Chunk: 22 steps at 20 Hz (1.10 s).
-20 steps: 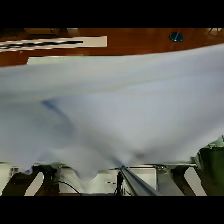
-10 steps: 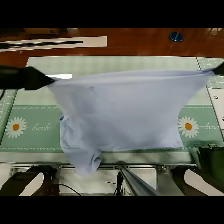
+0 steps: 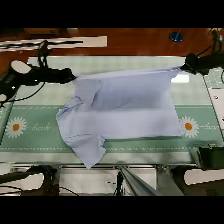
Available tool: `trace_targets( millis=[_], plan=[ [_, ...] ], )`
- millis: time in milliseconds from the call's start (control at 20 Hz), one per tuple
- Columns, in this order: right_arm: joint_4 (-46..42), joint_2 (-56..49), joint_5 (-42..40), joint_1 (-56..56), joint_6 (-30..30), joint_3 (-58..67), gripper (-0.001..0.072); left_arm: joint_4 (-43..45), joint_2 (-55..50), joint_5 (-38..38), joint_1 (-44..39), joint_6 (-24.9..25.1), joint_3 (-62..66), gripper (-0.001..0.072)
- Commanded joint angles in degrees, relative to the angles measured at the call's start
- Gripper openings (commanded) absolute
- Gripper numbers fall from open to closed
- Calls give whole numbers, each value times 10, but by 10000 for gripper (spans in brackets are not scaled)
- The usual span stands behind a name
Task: Fold the shirts.
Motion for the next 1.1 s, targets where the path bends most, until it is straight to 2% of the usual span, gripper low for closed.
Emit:
trace_targets(
  millis=[0,100,150,250,300,350,450,550,600,750,900,1050],
  plan=[
    [10,-62,16,1,0,0,34,-30,-63,30,-4,11,-2,26],
    [8,-78,36,1,0,0,39,-32,-76,9,-8,11,-2,33],
    [17,-78,37,1,-5,0,122,-32,-77,-3,-8,11,-1,134],
    [88,-68,73,-7,-52,13,410,-22,-72,-56,13,11,31,603],
    [116,-60,113,-17,-80,32,454,-3,-70,-120,37,11,64,668],
    [112,-50,153,-29,-90,54,455,19,-67,-188,64,11,98,668],
    [21,-27,232,-56,-95,94,455,42,-54,-306,127,17,146,661],
    [-113,1,308,-90,-92,93,454,42,-19,-382,190,24,128,642],
    [-116,18,308,-114,-79,75,453,42,3,-405,217,26,93,642],
    [-67,71,293,-181,-96,-27,454,28,78,-407,270,68,-78,642],
    [-17,117,257,-236,-127,-162,454,-1,127,-397,287,110,-229,642],
    [-6,140,223,-264,-147,-257,454,26,134,-396,287,114,-313,640]
  ],
)
